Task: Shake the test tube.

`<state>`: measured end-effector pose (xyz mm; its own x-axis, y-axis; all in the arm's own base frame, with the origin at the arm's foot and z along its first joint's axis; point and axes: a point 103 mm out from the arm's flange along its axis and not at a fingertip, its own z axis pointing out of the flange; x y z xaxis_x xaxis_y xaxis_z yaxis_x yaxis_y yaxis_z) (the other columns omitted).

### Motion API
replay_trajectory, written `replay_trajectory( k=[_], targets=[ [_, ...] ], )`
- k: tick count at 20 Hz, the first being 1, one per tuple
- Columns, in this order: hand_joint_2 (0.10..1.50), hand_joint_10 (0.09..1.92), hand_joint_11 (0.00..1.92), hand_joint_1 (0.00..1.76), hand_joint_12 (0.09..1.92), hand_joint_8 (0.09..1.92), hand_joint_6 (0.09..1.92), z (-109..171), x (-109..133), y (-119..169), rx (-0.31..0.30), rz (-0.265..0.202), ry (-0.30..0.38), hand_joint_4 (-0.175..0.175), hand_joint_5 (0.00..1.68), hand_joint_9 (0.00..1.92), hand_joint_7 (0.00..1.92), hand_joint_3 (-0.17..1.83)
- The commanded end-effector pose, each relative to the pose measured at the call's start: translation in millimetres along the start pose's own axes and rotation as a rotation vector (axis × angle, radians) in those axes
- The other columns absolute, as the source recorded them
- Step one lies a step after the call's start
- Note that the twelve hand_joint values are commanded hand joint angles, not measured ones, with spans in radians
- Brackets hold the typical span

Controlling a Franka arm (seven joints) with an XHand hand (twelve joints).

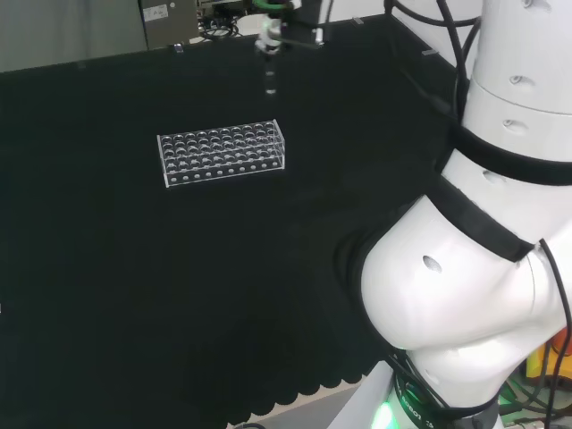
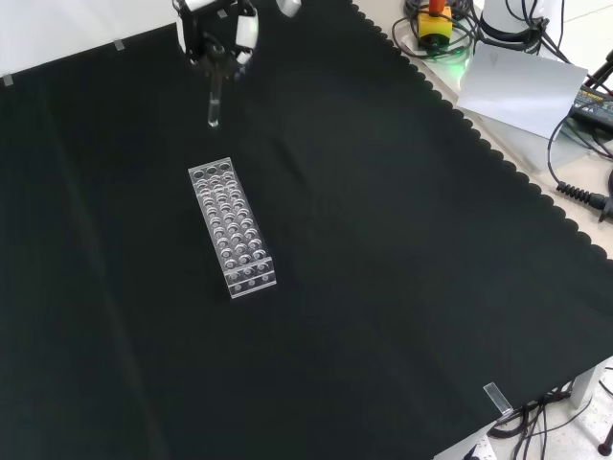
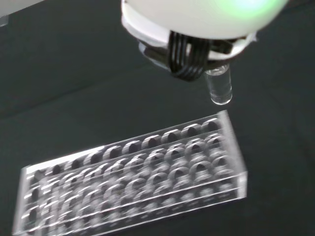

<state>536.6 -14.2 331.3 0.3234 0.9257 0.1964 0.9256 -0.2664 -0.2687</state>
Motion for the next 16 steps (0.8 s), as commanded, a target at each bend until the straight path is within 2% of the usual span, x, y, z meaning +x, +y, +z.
replay_trajectory(
  k=[1, 4, 7, 16],
  targets=[
    [0.59, 0.57, 1.20, 1.43, 0.90, 0.67, 0.61, -18.9, -42.8, 4.8, -0.048, 0.086, -0.018, -0.175, 1.29, 1.32, 1.36, 0.72],
    [0.59, 0.57, 1.20, 1.43, 0.90, 0.67, 0.61, -19.6, -36.4, 5.6, -0.049, 0.072, -0.014, -0.175, 1.29, 1.32, 1.36, 0.72],
    [0.59, 0.57, 1.20, 1.43, 0.90, 0.67, 0.61, -14.5, -20.2, 5.2, -0.036, 0.039, -0.013, -0.175, 1.29, 1.32, 1.36, 0.72],
    [0.59, 0.57, 1.20, 1.43, 0.90, 0.67, 0.61, 15.3, 53.3, 1.6, 0.029, -0.089, -0.006, -0.175, 1.29, 1.32, 1.36, 0.72]
  ],
)
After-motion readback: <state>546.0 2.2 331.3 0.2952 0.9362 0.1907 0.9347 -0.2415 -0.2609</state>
